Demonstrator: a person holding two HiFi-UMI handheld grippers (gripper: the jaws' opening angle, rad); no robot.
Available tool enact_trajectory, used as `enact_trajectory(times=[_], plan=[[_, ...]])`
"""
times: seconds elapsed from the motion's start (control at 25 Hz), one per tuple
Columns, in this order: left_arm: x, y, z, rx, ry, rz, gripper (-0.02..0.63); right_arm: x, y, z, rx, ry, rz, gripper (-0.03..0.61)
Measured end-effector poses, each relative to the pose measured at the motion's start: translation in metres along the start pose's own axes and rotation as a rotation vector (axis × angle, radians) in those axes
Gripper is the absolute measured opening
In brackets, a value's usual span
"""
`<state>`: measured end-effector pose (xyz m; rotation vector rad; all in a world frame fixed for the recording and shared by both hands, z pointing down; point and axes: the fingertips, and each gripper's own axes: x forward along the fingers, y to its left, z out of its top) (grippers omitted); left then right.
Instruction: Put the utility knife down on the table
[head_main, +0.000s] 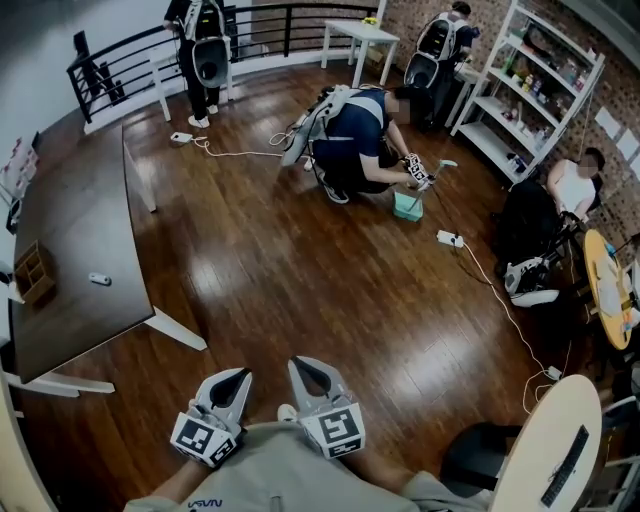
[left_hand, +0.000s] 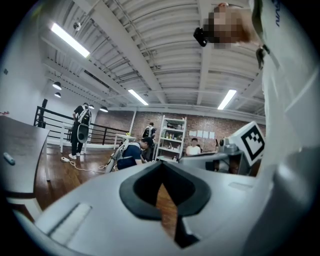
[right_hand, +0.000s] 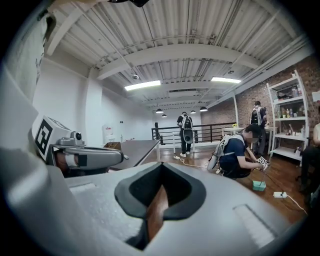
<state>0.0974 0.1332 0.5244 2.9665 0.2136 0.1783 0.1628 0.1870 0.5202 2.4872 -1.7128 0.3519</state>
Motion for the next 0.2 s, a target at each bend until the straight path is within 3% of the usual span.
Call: enact_trajectory(times=[0.2], plan=[[-0.003, 0.0016, -0.0023, -0.013, -0.005, -0.002, -0.002, 0.0005, 0.0029, -0.0041, 0.001, 0.009, -0.006, -0.002]])
